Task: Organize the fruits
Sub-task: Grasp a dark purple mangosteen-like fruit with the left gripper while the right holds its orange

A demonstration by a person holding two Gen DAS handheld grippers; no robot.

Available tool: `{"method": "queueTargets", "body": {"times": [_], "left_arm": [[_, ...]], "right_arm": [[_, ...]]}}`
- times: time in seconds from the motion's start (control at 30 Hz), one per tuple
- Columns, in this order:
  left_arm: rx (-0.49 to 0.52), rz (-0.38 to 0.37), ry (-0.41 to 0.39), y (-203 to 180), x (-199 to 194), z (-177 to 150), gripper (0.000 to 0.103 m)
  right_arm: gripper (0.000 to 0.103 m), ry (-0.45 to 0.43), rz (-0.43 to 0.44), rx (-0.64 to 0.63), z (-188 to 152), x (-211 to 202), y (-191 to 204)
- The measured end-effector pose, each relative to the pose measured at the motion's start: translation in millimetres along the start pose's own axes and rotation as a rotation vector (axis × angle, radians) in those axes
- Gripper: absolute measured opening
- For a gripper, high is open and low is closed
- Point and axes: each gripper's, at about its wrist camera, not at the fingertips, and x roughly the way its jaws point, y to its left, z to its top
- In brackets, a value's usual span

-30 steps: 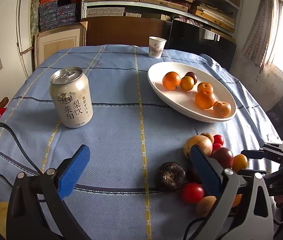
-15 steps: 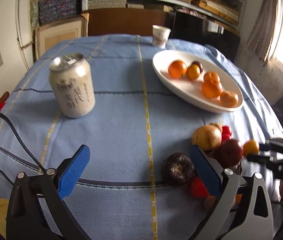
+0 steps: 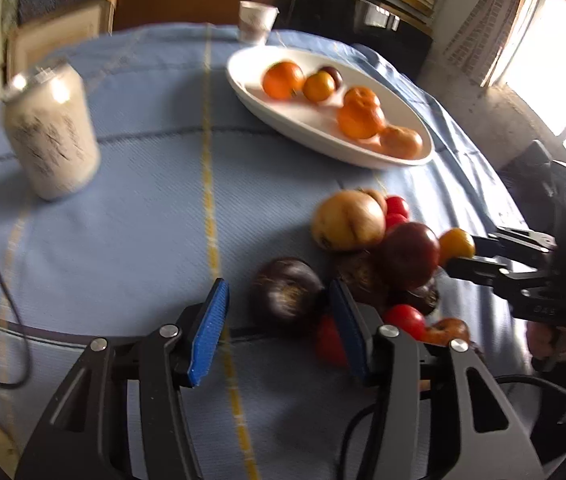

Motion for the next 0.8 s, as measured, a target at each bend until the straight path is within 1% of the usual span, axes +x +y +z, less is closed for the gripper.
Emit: {"method": "queueTargets", "body": {"times": [0.07, 0.2, 0.23, 0.27, 0.33, 0.37, 0.53, 0.63, 0.8], "left_arm": [[-0.012, -0.026, 0.01, -1.0, 4.4, 2.0, 0.052], [-0.004, -0.014, -0.001, -4.3, 5.8, 2.7, 0.052], [0.002, -0.009, -0.004, -5.8, 5.6, 2.5, 0.051], [0.008, -0.004, -0.007, -6.7, 4.8, 2.3, 0.047], [0.022, 0.013, -0.013, -8.8, 2.9, 1.1, 0.042], [0.028, 0.026, -0.014, -9.2, 2.9, 0.6, 0.042], [0.008, 0.021, -0.014, -4.3, -0.4, -0.1, 0.041], [-0.002, 0.046, -0.034, -1.4, -4.6, -0.1, 0.041], [-0.022, 0.017, -0.085, 1.5, -17.1, 1.2, 0.041]], "right_arm": [[0.038, -0.001, -0.001, -0.001, -0.1, -0.1, 0.4], [0.038, 0.0, 0.001, -0.008, 0.1, 0.2, 2.7], [0.038, 0.0, 0.0, -0.008, 0.0, 0.2, 2.8], [0.038, 0.0, 0.0, -0.007, 0.0, 0.2, 2.8], [0.038, 0.0, -0.002, -0.005, -0.2, 0.4, 2.8], [0.038, 0.001, -0.004, -0.004, -0.3, 0.8, 2.9], [0.038, 0.004, -0.005, -0.003, 0.1, 0.8, 1.9], [0.038, -0.002, -0.002, -0.001, 0.6, 0.1, 1.5], [0.038, -0.024, 0.009, 0.021, 1.3, -5.5, -4.3]]}}
